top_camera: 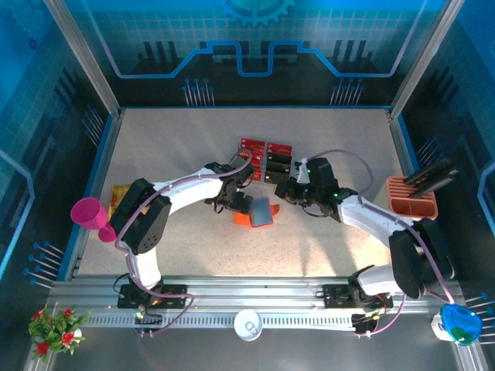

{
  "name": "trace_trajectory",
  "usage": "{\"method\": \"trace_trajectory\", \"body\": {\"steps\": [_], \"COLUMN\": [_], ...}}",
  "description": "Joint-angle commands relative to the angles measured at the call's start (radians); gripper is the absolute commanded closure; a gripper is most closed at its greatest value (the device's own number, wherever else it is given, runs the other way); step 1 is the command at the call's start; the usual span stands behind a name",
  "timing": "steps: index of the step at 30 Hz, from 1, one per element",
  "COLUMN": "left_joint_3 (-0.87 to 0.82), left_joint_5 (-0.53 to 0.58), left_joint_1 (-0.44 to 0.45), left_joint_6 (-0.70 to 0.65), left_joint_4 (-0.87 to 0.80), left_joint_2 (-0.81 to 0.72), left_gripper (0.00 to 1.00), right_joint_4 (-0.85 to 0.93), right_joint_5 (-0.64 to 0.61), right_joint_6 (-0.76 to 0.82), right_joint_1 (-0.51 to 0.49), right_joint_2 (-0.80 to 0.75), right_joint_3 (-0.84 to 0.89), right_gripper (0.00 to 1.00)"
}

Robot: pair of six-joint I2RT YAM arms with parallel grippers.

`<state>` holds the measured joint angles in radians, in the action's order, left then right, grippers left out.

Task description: Put the credit cards into the card holder

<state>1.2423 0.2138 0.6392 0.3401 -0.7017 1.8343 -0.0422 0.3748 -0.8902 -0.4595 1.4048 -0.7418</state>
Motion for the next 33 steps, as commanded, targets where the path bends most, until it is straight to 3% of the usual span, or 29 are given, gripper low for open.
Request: {"method": "trace_trajectory", "body": {"steps": [1,10,20,33], "left_joint_3": [0.026,0.007,-0.007,0.0], "left_joint_5": [0.01,-0.026,-0.091,0.009], "left_joint_1": [0.007,0.004,-0.006,-0.019], "left_joint_6": [-0.018,-0.027,-0.05,-0.072], "left_joint_4": [-0.032,-0.004,0.046,-0.015], "left_joint_2": [0.008,0.001,-0.035,-0.01], "left_gripper": [0.01,0.01,0.01,0.01], "right_joint_4": [0.106,0.036,0.081,0.211], "right_joint_5": [0.016,-0.019,-0.072,-0.051], "right_joint_6": [0.067,0.019,0.045,0.087], "right_joint_1": [-0.057,-0.113,-0.109,-0.086], "right_joint_2": [0.069,0.217,0.283,0.258], "right_joint_3": [-0.069,-0.057,-0.051,-0.078], "right_gripper": [0.96,1.0,1.0,1.0]}}
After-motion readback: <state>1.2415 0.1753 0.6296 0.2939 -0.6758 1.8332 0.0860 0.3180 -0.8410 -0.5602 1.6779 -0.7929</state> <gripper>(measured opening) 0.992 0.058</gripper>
